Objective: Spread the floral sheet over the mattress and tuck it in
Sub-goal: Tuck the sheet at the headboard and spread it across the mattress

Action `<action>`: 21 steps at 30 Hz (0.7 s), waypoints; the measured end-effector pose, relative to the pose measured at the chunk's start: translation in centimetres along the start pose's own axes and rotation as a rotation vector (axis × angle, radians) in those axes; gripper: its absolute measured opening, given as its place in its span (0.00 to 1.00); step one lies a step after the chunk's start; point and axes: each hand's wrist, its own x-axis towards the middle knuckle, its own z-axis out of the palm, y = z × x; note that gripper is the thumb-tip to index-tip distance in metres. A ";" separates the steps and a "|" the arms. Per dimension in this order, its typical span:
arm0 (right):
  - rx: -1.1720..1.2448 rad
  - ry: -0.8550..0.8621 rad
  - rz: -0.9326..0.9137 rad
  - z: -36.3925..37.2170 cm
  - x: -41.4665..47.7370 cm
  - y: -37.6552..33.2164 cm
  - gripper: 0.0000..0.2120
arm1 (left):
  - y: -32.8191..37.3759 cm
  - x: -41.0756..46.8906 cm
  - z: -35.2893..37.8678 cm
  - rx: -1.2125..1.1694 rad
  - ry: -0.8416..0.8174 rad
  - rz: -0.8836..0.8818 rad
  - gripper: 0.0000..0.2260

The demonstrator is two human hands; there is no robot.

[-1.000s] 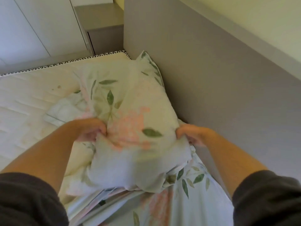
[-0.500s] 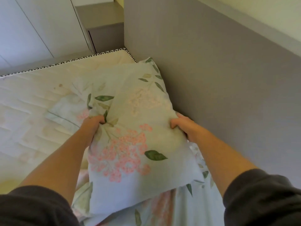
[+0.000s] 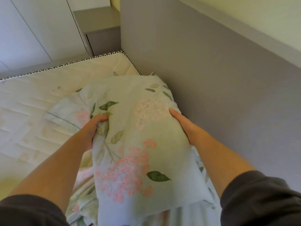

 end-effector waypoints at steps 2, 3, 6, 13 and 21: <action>-0.006 -0.037 0.022 -1.1 -1.5 -0.5 0.29 | 0.5 -1.0 0.6 -0.058 -0.004 0.044 0.13; -0.015 -0.042 0.030 -1.7 -2.2 -0.8 0.27 | 0.8 -1.6 1.0 -0.090 -0.012 0.051 0.14; -0.085 -0.011 -0.007 -3.5 -5.5 -1.8 0.34 | 1.1 -4.2 2.7 -0.070 -0.035 0.041 0.15; -0.144 0.004 -0.071 -11.5 -17.5 -1.0 0.22 | -1.5 -14.6 9.3 -0.026 -0.124 0.064 0.07; -0.246 -0.001 -0.063 -18.0 -25.0 4.9 0.30 | -11.7 -23.8 14.3 0.015 -0.214 -0.160 0.11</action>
